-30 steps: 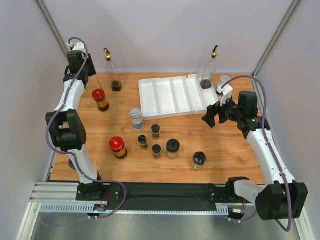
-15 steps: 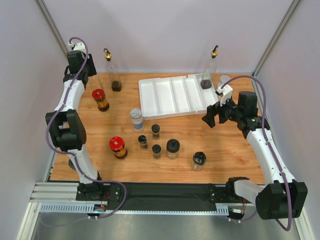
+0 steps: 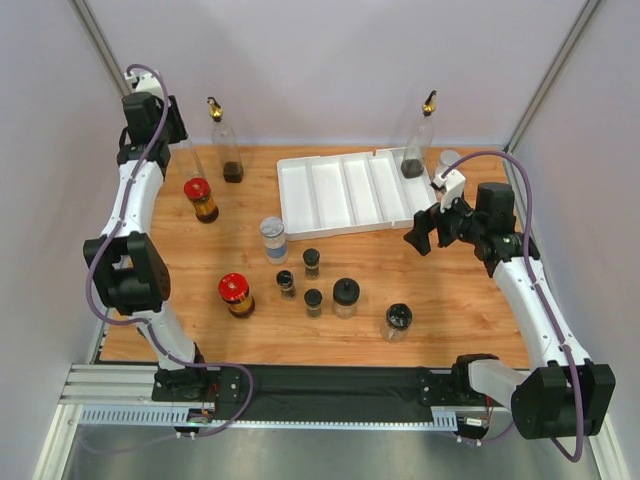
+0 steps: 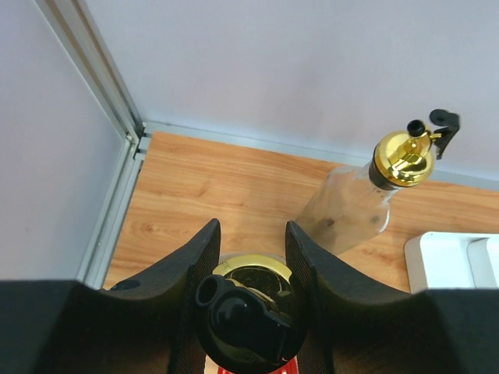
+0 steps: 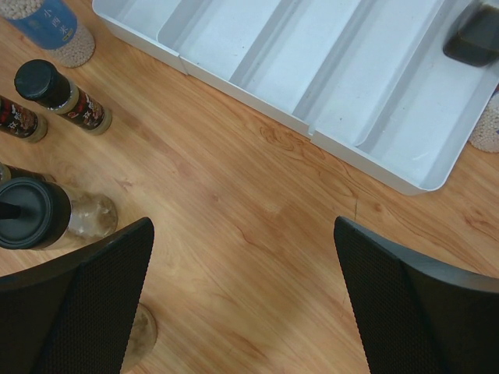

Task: Organize the condiment bottles
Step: Pick up the bottle from the center of the board.

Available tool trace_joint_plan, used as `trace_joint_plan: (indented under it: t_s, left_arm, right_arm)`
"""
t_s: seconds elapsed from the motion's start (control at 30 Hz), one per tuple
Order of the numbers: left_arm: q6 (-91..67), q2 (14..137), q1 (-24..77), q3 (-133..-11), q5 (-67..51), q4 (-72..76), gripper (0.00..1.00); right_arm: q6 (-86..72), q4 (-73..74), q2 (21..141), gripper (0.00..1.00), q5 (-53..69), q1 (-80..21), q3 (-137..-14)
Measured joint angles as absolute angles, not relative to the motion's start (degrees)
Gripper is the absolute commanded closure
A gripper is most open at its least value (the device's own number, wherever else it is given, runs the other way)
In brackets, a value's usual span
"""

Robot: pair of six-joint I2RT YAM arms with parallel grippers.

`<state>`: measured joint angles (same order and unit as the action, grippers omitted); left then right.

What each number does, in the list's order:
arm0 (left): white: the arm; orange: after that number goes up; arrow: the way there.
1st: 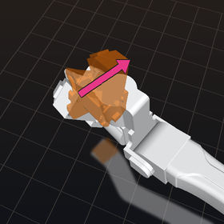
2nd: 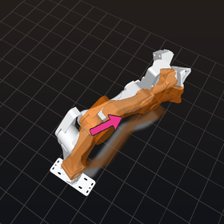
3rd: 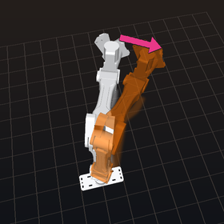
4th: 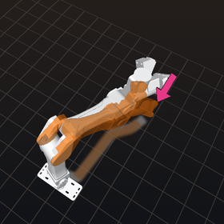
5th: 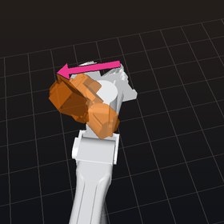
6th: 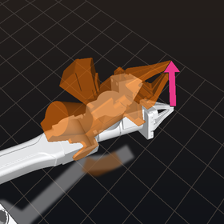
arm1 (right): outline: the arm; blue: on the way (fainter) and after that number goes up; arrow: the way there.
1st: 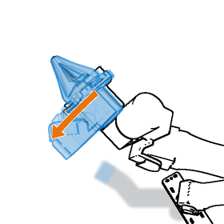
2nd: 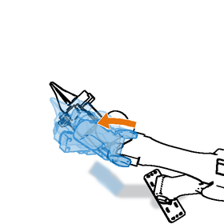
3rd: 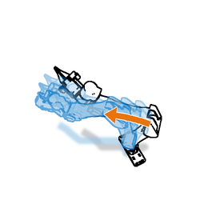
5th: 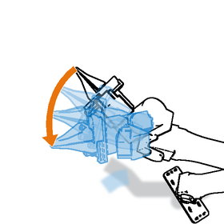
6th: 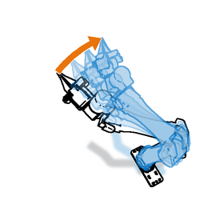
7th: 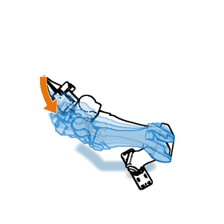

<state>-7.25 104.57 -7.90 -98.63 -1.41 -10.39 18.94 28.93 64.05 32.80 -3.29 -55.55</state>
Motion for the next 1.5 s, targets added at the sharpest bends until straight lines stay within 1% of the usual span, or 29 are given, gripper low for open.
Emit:
trace_joint_plan:
  t_s: [0.5,1.23,1.5]
  left_arm:
    - [-7.27,98.89,-7.9,-97.82,-1.17,-10.17,1.0]
    - [-7.88,98.78,-6.81,-102.65,-1.23,-10.44,1.0]
    - [-8.62,100.03,-4.93,-105.93,-1.56,-9.98,1.0]
  right_arm:
    - [18.94,29.02,64.03,0.0,32.86,-3.29,-55.55]
    - [18.98,29.76,63.92,0.0,33.06,-3.29,-55.55]
    - [19.03,29.78,63.92,0.0,33.06,-3.29,-55.57]
